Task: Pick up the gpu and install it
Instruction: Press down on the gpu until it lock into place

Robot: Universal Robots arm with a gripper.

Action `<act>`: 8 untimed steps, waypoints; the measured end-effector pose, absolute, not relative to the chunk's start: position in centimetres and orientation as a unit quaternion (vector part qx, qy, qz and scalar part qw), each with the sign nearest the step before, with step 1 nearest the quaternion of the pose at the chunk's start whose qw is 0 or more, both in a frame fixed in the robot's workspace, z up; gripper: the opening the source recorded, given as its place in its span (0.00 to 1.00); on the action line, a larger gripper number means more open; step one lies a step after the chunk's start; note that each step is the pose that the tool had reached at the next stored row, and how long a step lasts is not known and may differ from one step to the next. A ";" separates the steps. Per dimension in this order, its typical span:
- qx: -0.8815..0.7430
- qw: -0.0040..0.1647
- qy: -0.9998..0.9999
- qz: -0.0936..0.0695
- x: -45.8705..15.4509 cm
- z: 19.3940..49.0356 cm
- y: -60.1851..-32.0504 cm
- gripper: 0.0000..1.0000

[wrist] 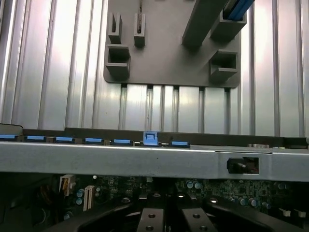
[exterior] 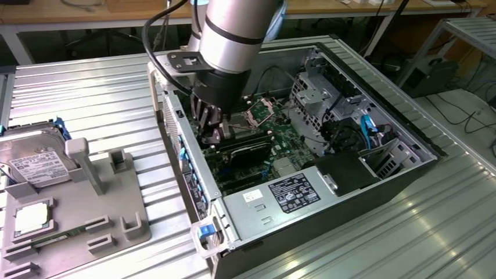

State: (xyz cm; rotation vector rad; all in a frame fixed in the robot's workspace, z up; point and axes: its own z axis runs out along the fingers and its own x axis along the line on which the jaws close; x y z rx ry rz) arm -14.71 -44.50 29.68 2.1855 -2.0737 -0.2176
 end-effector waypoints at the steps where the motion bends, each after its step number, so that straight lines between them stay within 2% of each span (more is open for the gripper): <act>1: 0.722 0.063 -0.685 -0.074 -14.7 29.7 -44.5 0.11; 8: 0.726 0.067 -0.679 -0.078 -14.2 29.2 -44.5 0.11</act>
